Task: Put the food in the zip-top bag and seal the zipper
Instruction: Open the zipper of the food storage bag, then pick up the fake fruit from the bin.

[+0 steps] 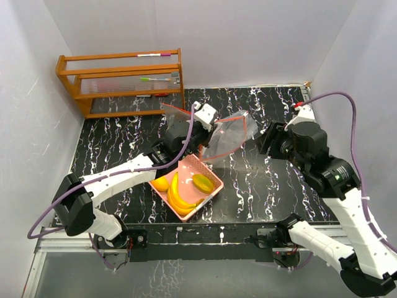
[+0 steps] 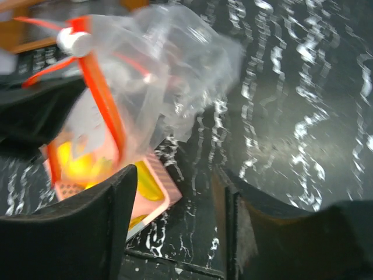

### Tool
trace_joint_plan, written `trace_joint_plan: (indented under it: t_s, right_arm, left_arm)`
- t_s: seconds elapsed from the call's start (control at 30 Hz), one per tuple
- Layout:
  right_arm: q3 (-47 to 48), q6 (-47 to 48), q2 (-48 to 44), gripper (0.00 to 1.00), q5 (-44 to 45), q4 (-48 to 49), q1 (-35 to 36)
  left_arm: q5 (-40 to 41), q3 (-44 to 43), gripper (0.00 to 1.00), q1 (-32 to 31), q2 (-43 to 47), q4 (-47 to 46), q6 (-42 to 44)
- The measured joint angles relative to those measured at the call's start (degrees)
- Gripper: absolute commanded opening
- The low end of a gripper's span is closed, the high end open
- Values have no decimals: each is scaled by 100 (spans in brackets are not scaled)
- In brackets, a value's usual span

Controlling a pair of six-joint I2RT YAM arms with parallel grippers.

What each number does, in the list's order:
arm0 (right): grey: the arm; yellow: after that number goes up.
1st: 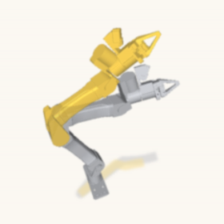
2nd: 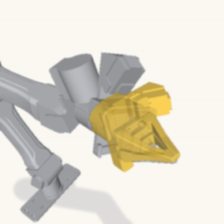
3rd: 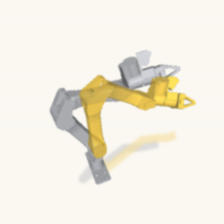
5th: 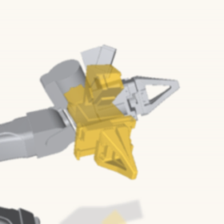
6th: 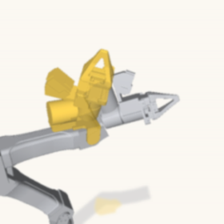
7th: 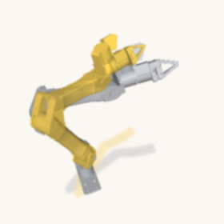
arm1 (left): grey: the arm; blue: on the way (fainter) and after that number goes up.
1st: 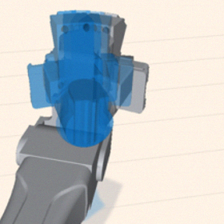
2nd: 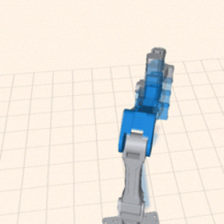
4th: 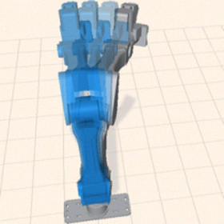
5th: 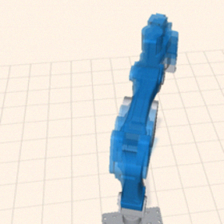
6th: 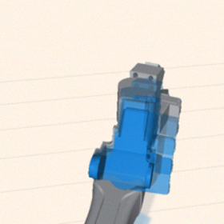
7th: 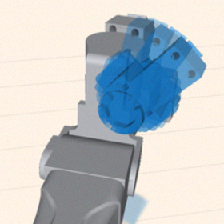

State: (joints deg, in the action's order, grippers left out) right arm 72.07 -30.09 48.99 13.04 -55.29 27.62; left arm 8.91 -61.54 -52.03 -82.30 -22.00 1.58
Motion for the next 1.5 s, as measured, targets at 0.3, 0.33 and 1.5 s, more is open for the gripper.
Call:
trace_joint_plan:
  t_s: [0.3,0.33,1.5]
  right_arm:
    - [-44,433,-789,71,-1731,1226,0]
    - [-9,450,-791,71,-1849,1283,0]
    - [-1182,-48,2573,70,-780,2629,3585]
  left_arm:
    - [273,-343,0,57,160,697,293]
    - [271,-457,0,57,225,831,345]
    - [3018,-994,0,774,2118,3307,1617]
